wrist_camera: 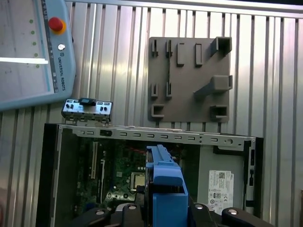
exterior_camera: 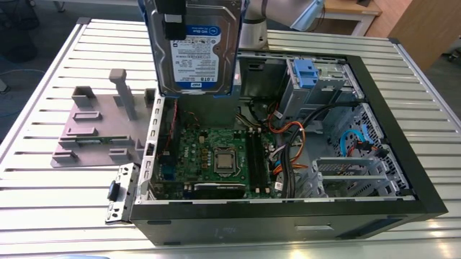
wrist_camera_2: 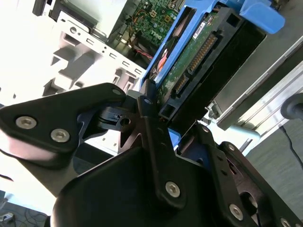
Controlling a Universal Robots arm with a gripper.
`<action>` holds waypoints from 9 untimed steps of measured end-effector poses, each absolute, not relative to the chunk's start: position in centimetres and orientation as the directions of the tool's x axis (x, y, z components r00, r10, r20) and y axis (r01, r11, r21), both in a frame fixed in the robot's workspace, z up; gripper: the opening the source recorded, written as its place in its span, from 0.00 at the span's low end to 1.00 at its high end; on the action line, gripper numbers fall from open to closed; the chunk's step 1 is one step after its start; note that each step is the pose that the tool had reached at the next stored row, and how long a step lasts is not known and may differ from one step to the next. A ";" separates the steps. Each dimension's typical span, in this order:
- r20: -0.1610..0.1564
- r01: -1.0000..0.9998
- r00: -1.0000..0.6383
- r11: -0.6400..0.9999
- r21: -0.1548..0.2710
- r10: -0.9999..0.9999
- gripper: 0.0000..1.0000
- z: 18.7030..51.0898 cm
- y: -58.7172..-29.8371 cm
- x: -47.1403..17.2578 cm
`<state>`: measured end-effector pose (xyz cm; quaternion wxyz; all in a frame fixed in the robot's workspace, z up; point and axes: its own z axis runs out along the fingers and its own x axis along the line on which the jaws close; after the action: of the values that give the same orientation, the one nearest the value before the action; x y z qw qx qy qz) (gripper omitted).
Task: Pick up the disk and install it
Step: 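Pick up the disk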
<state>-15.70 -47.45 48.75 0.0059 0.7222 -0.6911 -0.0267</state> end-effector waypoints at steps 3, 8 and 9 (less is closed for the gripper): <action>-0.045 -0.998 0.043 -0.045 0.045 -0.998 0.37 48.7 -48.1 -15.7; -0.058 -0.998 0.043 -0.046 0.045 -0.997 0.37 48.6 -49.0 -15.3; -0.058 -0.998 0.043 -0.046 0.045 -0.997 0.37 48.6 -49.1 -15.1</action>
<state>-15.14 -49.12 48.62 -0.0038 0.7222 -0.6907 -0.0365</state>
